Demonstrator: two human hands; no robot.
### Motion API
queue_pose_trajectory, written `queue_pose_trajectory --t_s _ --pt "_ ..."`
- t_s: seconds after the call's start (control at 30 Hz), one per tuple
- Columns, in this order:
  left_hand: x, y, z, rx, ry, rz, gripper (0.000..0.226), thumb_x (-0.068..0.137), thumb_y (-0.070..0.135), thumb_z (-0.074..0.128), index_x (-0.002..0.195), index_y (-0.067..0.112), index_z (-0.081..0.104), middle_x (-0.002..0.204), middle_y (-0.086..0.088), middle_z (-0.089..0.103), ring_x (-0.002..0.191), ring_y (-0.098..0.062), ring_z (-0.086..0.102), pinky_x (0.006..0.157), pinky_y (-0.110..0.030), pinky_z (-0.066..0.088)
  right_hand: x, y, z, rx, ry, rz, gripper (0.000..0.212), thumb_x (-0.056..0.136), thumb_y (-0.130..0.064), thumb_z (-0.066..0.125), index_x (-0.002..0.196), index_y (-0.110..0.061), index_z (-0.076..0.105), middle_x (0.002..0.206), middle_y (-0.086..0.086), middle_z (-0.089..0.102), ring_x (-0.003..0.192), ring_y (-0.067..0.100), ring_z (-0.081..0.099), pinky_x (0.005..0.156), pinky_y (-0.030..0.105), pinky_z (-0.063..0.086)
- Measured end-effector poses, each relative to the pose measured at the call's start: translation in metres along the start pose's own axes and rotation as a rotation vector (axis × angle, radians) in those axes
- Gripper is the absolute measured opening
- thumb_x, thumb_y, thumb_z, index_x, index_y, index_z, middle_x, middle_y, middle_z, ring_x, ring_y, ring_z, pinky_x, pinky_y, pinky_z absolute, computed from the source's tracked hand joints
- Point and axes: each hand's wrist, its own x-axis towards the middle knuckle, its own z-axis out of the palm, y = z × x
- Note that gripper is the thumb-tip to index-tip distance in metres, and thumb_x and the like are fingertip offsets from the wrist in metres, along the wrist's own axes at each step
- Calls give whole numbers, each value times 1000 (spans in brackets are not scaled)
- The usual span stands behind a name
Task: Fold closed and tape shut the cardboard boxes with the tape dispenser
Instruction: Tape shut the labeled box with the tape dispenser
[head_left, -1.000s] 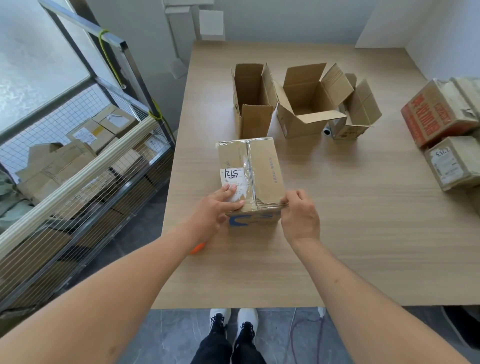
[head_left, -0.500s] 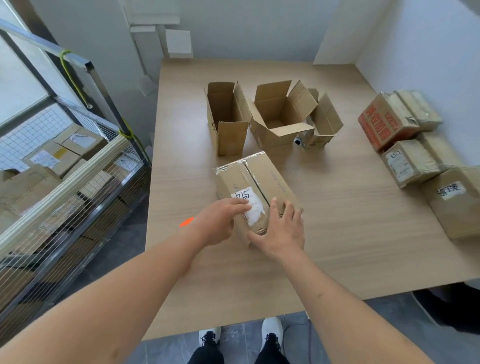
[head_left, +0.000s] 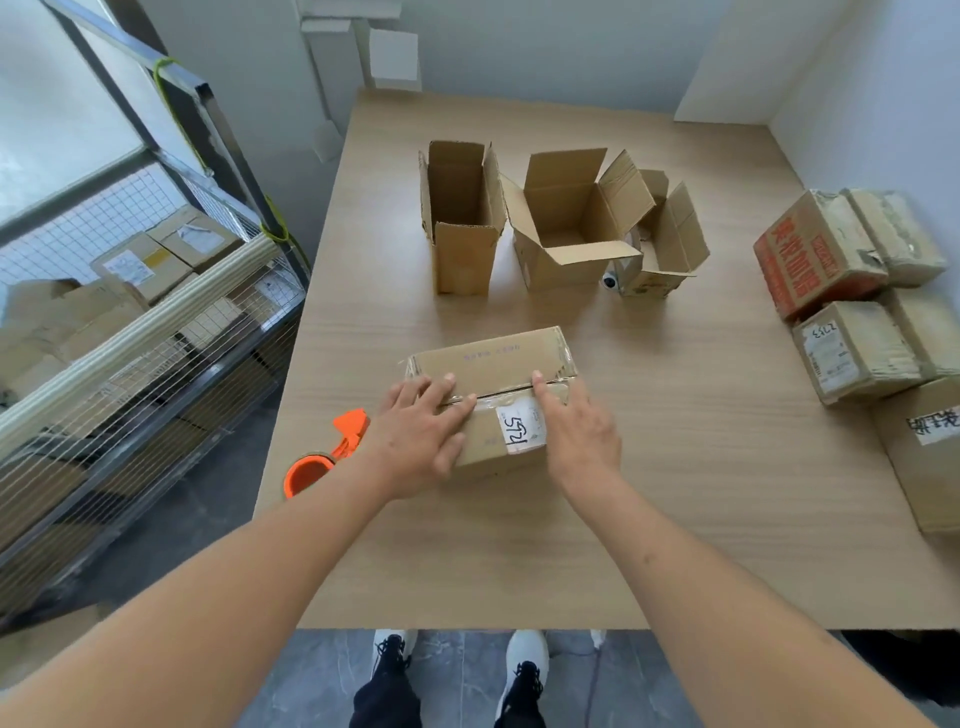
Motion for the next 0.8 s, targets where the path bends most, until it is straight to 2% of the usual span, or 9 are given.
queue_pose_trajectory --t_s 0.13,0.2,0.3,0.37,0.47,0.57,0.63,0.7,0.8 --pt "-12 2 0 16 -59 39 70 95 45 45 160 36 23 167 -5 16 143 -30 18 118 -44 14 14 -2 -12 85 -25 -96 80 92 -25 59 160 -23 19 153 0 34 127 27 43 104 37 41" --pt "-16 3 1 -2 -75 48 76 91 46 48 161 34 22 166 -6 15 141 -29 16 118 -43 18 13 -8 -17 145 -64 -60 75 95 -45 51 160 -20 23 161 5 29 138 30 36 114 41 34" --pt "-14 2 0 -76 -95 43 78 90 45 56 161 34 25 166 -6 16 138 -27 16 119 -42 25 0 -18 -11 139 -175 -35 110 76 -85 55 161 -25 17 167 17 12 150 38 17 120 48 23" --pt "-13 -4 -3 -88 -124 63 80 89 45 60 160 35 26 166 -4 17 136 -28 20 120 -41 26 -8 -22 -5 132 -212 -53 132 62 -93 60 162 -27 5 169 16 -2 152 43 6 122 50 18" --pt "-18 -11 -3 -53 -93 100 78 91 49 62 160 35 28 164 -2 24 130 -30 30 119 -39 25 -6 -19 1 178 -253 -108 139 64 -86 69 162 -27 -11 167 13 -22 152 46 -19 125 52 2" --pt "-26 -5 1 15 -17 69 73 93 57 60 158 36 34 157 -3 35 127 -32 36 113 -44 29 9 -10 -3 214 -267 -246 135 69 -74 77 162 -30 -9 165 12 -29 151 39 -29 123 48 -12" --pt "-32 3 5 43 30 49 71 93 60 60 155 31 41 145 -5 46 120 -33 42 107 -45 33 15 -3 -6 203 -234 -338 125 69 -67 81 163 -38 4 167 7 -27 152 37 -27 124 49 -11" --pt "-36 13 7 33 83 22 70 91 59 63 150 22 50 128 -8 54 109 -34 49 100 -46 41 16 1 -8 220 -173 -376 105 70 -60 84 156 -49 26 169 0 -18 154 35 -19 126 51 -7" --pt "-37 30 11 31 174 -3 66 86 54 73 136 12 64 109 -11 59 96 -36 57 87 -45 47 11 5 -10 279 -85 -418 69 72 -47 87 135 -50 58 167 -2 16 152 32 10 123 45 12"
